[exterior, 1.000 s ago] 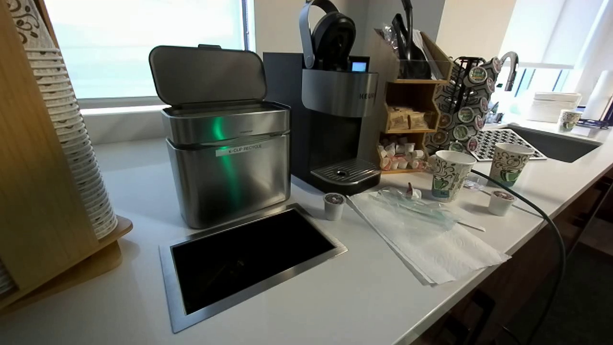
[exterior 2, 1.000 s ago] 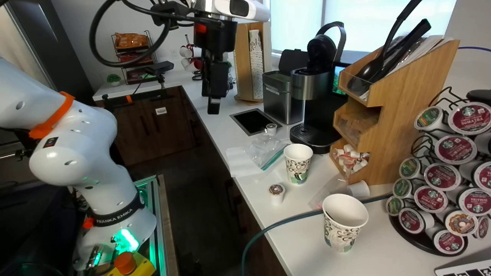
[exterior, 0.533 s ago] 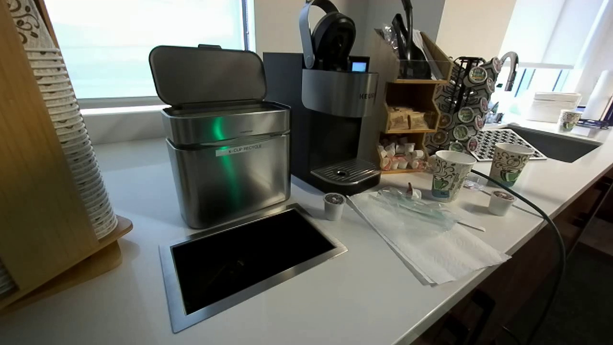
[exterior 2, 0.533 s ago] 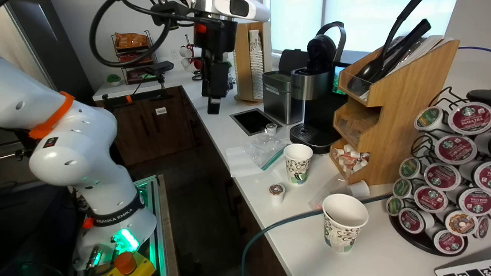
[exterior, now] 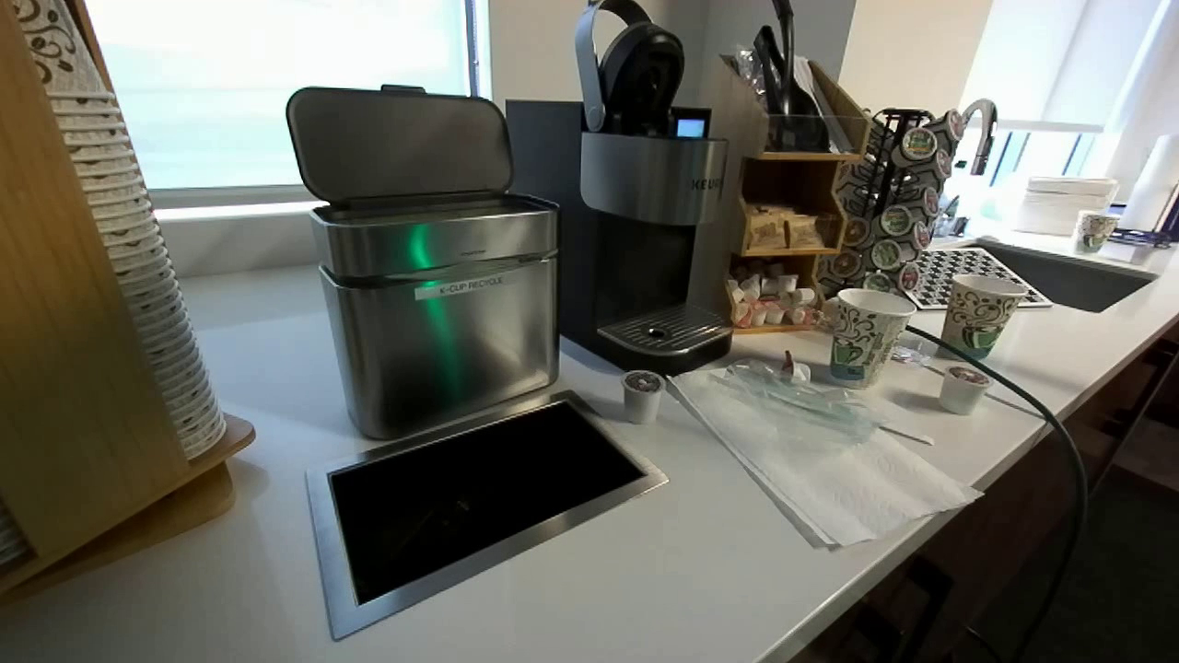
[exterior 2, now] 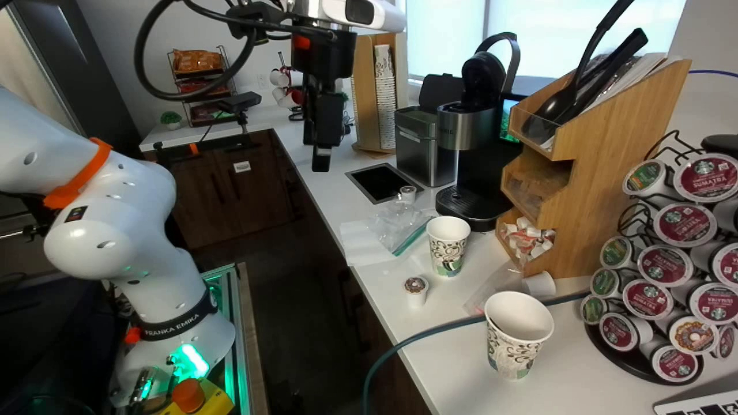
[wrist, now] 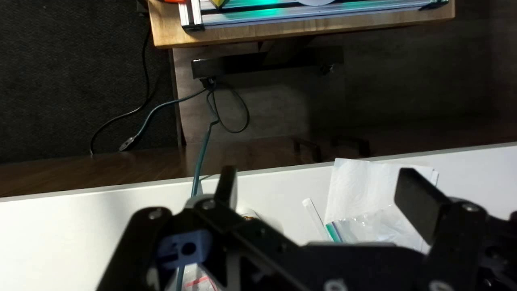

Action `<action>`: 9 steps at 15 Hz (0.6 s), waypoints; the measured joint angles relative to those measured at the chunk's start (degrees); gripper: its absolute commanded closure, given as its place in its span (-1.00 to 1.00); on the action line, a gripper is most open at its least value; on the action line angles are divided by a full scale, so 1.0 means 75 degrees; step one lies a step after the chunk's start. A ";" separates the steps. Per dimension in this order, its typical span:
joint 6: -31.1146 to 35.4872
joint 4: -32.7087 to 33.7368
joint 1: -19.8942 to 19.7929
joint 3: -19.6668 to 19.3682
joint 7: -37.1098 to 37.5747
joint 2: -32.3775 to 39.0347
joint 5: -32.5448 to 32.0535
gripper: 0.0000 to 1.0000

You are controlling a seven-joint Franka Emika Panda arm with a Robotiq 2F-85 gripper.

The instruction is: Close the coffee maker

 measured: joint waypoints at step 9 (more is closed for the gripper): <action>0.0004 0.0018 0.0019 0.0237 0.0069 0.0000 0.0025 -1.00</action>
